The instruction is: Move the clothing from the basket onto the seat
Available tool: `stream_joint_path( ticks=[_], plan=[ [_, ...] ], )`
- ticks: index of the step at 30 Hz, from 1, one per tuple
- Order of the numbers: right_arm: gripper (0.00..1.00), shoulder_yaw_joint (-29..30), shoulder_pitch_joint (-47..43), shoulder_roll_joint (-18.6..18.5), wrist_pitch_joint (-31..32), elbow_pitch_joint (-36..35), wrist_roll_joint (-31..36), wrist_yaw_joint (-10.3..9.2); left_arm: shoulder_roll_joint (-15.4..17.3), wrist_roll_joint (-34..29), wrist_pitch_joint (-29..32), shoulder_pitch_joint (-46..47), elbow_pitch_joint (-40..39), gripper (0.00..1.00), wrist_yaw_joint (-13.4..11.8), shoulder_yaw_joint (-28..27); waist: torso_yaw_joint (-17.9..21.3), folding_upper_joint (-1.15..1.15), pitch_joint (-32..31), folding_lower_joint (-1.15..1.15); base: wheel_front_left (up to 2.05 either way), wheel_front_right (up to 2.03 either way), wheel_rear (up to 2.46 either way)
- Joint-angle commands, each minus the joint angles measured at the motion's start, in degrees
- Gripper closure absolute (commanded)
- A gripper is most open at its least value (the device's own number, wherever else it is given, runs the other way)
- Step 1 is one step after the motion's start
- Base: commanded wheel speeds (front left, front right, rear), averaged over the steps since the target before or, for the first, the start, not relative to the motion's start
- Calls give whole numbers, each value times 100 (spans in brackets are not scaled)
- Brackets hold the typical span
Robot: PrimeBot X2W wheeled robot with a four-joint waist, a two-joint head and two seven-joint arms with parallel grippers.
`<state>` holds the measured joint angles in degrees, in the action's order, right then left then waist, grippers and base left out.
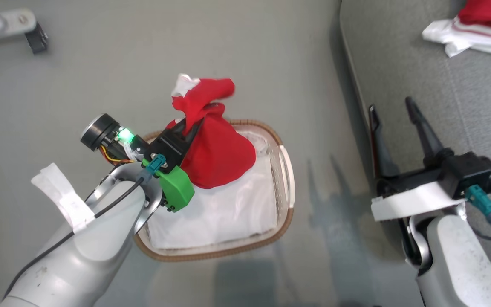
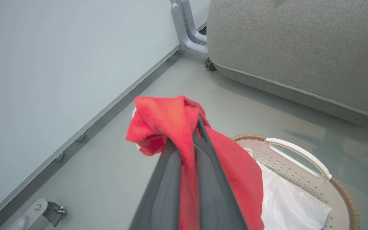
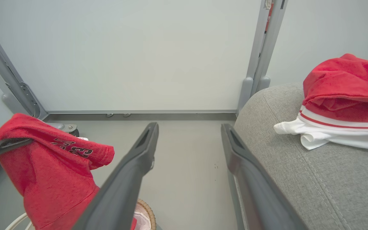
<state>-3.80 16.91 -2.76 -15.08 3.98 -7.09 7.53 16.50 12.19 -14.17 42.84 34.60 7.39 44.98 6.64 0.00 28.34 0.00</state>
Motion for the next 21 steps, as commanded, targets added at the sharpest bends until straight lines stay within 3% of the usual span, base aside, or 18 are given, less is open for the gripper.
stream_joint_path(
  ticks=[1, 10, 17, 21],
  plan=[
    [0, -27, -153, -24, -14, 63, 19, -8, 99, 114, 48, -49, -119, 100, 11, 102, -98, 0, -971, 0, 0, 0, 0],
    [0, -492, -444, -23, -14, 281, -97, -8, 708, 1074, 653, 386, -1157, 100, 10, 467, -16, 0, -1842, 0, 0, 0, 0],
    [0, -779, -468, -22, -14, 377, -59, -8, 1175, 1359, 896, 867, -1515, 100, 1, 404, 89, 0, -2139, 0, 0, 0, 0],
    [0, -907, -403, -22, -14, 442, 14, -8, 1258, 1448, 934, 1054, -1603, 100, 1, 321, 128, 0, -2302, 0, 0, 0, 0]
  ],
)
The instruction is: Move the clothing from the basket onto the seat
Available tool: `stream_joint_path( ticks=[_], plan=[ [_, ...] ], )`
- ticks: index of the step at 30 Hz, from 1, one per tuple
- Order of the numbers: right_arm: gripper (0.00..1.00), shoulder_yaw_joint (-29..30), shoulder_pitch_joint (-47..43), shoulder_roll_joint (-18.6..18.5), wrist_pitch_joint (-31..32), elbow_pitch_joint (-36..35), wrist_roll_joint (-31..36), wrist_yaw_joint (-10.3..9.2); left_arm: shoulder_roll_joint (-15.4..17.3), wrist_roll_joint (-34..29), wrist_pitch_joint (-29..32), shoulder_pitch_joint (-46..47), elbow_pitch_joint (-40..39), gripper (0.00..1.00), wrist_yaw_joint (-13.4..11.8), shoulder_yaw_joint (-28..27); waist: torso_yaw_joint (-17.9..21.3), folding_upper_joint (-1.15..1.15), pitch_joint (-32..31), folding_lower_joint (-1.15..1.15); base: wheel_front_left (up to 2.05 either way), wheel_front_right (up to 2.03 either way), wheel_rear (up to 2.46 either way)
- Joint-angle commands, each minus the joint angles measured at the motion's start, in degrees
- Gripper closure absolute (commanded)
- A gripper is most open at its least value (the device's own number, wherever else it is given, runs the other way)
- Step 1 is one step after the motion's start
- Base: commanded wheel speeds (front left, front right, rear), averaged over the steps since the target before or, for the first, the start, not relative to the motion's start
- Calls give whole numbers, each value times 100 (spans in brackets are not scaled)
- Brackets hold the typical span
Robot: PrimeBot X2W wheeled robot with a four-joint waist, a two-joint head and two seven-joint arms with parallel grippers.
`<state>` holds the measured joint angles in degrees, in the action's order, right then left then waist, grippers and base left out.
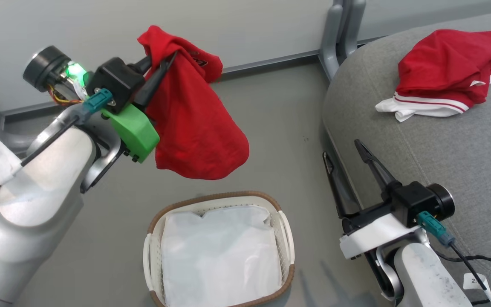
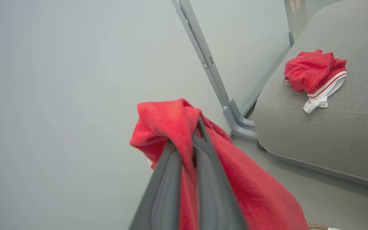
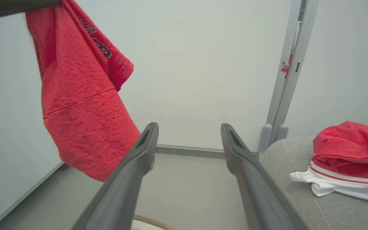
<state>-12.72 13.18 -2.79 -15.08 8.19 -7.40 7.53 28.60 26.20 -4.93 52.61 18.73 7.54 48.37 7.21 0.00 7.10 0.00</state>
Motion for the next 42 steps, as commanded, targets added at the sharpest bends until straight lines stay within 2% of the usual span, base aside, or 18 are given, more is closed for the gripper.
stream_joint_path(
  ticks=[1, 12, 20, 24, 29, 37, 42],
  plan=[
    [0, -35, -12, -20, -14, 30, 58, -8, 57, 54, 8, 110, -32, 100, -14, -33, 76, 0, -215, 0, 0, 0, 0],
    [0, -445, 441, -21, -14, 292, 130, -8, -28, 135, 61, 304, -227, 100, -16, 33, 37, 0, -507, 0, 0, 0, 0],
    [0, -961, 1208, -18, -14, 1226, 236, -8, -135, 180, 84, 87, -496, 100, -65, 161, -45, 0, -608, 0, 0, 0, 0],
    [0, -1528, 1682, -142, -14, 1717, -189, -8, -146, 187, 104, 71, -673, 100, -50, 246, -93, 0, -635, 0, 0, 0, 0],
    [0, -2570, 2345, -497, -14, 2154, -1000, -8, -155, 221, 101, 54, -826, 100, -45, 304, -133, 0, -652, 0, 0, 0, 0],
    [0, -4174, 3345, -890, -14, 2487, -2251, -8, -183, 270, 50, 112, -976, 100, -27, 431, -174, 0, -625, 0, 0, 0, 0],
    [0, -4813, 3901, -969, -14, 2678, -2832, -8, -234, 299, 17, 170, -1011, 100, -20, 503, -203, 0, -596, 0, 0, 0, 0]
  ],
)
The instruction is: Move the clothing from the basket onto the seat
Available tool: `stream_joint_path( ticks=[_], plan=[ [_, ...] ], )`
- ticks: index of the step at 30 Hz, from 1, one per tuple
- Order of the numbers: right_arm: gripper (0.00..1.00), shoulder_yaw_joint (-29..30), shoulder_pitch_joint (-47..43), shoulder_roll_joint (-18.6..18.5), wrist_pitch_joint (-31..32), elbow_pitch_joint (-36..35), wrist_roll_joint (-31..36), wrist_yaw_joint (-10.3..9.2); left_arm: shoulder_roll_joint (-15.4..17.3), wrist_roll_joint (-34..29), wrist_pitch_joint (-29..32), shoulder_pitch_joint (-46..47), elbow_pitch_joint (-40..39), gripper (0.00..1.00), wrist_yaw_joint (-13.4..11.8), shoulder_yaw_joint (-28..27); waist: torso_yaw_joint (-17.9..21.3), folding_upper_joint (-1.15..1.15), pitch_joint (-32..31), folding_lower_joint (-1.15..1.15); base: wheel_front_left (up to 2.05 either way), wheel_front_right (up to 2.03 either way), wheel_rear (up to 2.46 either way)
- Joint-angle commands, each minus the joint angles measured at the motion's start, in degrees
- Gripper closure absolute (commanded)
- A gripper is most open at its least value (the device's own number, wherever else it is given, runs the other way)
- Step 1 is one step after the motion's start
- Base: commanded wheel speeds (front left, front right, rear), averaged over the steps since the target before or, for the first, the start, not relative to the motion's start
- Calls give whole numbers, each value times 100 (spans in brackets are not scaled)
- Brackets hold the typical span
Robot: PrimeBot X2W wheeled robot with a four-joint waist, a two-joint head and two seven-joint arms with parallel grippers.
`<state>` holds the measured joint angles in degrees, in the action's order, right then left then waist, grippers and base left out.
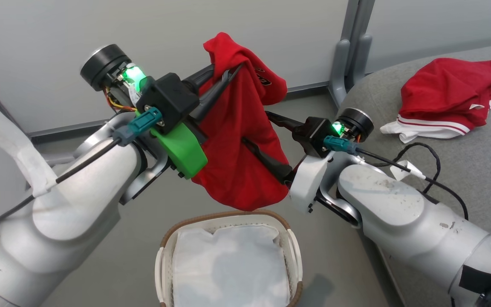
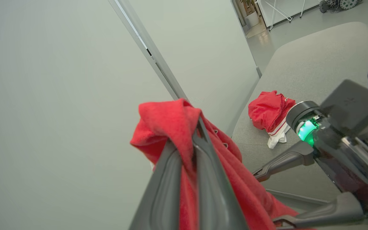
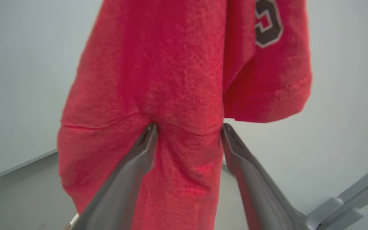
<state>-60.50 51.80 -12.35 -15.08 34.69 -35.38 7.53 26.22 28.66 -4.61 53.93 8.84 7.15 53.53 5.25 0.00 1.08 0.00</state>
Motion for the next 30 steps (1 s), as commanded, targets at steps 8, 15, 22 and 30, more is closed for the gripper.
stream_joint_path(
  ticks=[8, 15, 22, 30],
  plan=[
    [55, -846, 519, 159, -14, 318, -584, -8, -117, 86, -102, 109, -39, 100, 16, 106, -69, 0, 39, 0, 0, 0, 0],
    [100, -948, 636, 297, -14, 360, -620, -8, -82, 147, -147, 93, -25, 100, -18, 92, -120, 0, 111, 0, 0, 0, 0],
    [100, -561, 436, 200, -14, 149, -383, -8, 69, 312, -241, -176, 96, 56, -121, -19, -108, 0, 163, 0, 0, 0, 0],
    [100, 301, 102, 25, -14, -195, 24, -8, 73, 642, -595, -773, 316, 0, -398, -181, -68, 0, 241, 0, 0, 0, 0]
  ],
)
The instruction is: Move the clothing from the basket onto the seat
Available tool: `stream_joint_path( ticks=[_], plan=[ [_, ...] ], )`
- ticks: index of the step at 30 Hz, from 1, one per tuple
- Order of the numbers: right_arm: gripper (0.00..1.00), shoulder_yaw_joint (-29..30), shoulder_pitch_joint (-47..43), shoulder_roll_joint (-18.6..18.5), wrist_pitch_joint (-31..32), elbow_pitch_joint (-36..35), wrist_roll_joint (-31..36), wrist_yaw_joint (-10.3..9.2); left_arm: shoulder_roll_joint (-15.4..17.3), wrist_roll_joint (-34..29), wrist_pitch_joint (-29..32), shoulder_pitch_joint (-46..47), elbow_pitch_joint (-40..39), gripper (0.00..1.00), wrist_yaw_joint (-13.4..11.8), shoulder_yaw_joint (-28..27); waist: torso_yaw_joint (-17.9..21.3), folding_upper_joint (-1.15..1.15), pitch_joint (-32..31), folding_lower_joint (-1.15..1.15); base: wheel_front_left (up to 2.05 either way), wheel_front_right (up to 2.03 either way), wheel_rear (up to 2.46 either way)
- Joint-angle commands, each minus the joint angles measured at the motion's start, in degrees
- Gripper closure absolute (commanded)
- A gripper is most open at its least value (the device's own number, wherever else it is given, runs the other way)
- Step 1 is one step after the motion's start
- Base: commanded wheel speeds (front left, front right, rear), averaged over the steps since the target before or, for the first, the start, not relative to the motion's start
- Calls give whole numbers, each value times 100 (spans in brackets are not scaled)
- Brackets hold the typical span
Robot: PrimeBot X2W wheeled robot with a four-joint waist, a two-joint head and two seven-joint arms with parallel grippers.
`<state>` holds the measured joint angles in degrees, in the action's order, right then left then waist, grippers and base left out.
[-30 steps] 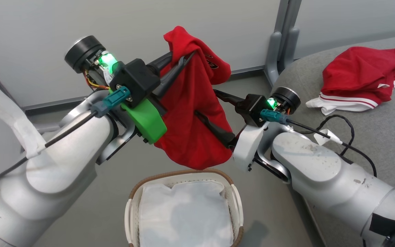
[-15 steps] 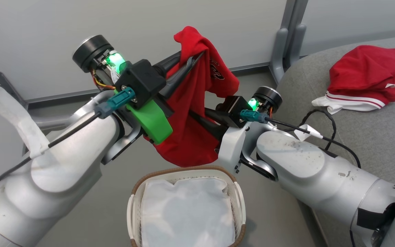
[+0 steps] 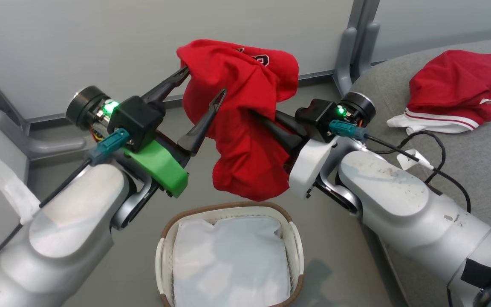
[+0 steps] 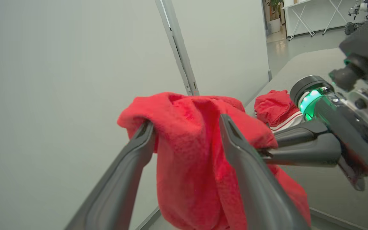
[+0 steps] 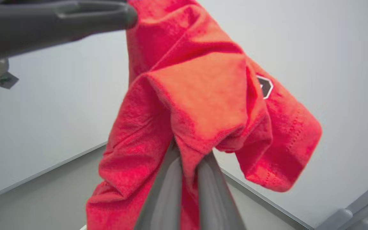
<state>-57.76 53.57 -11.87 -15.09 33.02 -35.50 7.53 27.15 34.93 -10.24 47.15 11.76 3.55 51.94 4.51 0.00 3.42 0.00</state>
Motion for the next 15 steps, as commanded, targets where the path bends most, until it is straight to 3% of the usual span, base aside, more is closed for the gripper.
stream_joint_path(
  ticks=[1, 15],
  plan=[
    [100, 178, -126, -49, -13, -56, 120, -8, -44, 75, -83, -200, 61, 0, -80, -43, 9, 0, 18, 0, 0, 0, 0],
    [100, 1548, -797, -325, -13, -210, 920, -8, -314, 376, -452, -1289, 340, 0, -366, -167, 56, 0, 101, 0, 0, 0, 0]
  ],
)
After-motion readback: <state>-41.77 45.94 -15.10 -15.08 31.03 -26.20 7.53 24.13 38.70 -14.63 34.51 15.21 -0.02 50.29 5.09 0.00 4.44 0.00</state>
